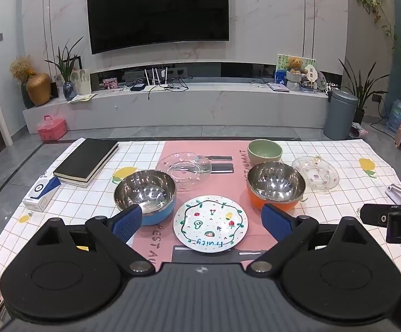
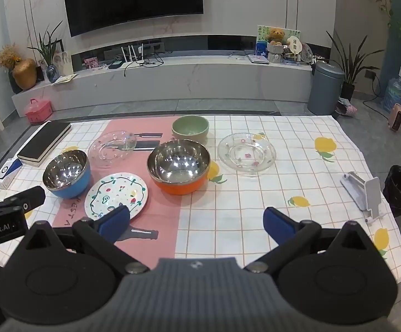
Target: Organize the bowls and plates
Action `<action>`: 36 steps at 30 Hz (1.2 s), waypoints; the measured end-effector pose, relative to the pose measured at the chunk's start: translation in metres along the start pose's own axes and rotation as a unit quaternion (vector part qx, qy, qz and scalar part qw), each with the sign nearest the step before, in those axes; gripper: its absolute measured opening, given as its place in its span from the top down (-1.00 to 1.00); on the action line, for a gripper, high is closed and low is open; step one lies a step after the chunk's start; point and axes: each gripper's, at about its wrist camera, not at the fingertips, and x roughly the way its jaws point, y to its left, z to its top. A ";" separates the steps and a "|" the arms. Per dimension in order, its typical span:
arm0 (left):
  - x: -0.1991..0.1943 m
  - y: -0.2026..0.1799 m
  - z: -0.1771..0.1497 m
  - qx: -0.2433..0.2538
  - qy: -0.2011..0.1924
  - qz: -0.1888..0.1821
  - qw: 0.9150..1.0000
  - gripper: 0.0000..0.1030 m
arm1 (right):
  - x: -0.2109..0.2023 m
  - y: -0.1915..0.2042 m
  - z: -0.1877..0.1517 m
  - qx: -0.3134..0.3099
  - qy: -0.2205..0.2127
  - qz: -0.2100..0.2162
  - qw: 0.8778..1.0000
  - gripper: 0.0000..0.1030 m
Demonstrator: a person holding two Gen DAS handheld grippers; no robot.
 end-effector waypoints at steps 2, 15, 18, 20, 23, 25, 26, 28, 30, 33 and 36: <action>0.000 0.000 0.000 0.001 0.000 -0.001 1.000 -1.00 | 0.001 0.002 0.000 -0.001 0.002 -0.006 1.000 -0.95; 0.001 0.002 -0.003 -0.001 0.001 -0.002 1.000 -1.00 | 0.001 0.002 0.003 0.000 0.009 -0.005 1.000 -0.95; 0.001 0.000 -0.004 -0.002 0.002 -0.002 1.000 -1.00 | 0.001 0.002 0.002 -0.001 0.008 -0.007 1.000 -0.95; 0.003 0.001 -0.005 -0.003 0.003 -0.002 1.000 -1.00 | 0.003 0.003 0.001 -0.002 0.009 -0.008 1.000 -0.95; 0.005 -0.001 -0.004 -0.006 0.007 -0.004 1.000 -1.00 | 0.002 0.003 0.002 -0.003 0.010 -0.011 1.000 -0.95; 0.006 0.000 -0.004 -0.007 0.007 -0.006 1.000 -1.00 | 0.002 0.004 0.002 -0.004 0.009 -0.012 1.000 -0.95; 0.006 0.000 -0.004 -0.007 0.007 -0.007 1.000 -1.00 | 0.001 0.004 0.003 -0.004 0.009 -0.012 1.000 -0.95; 0.006 0.000 -0.004 -0.006 0.007 -0.009 1.000 -1.00 | 0.001 0.004 0.003 -0.003 0.009 -0.012 1.000 -0.95; 0.007 -0.002 -0.005 -0.004 0.009 -0.009 1.000 -1.00 | 0.000 0.004 0.003 -0.004 0.010 -0.012 1.000 -0.95; 0.007 -0.002 -0.005 -0.003 0.012 -0.008 1.000 -1.00 | 0.000 0.004 0.003 -0.004 0.012 -0.010 1.000 -0.95; 0.007 -0.002 -0.005 -0.003 0.012 -0.005 1.000 -1.00 | 0.000 0.004 0.003 -0.004 0.012 -0.008 1.000 -0.95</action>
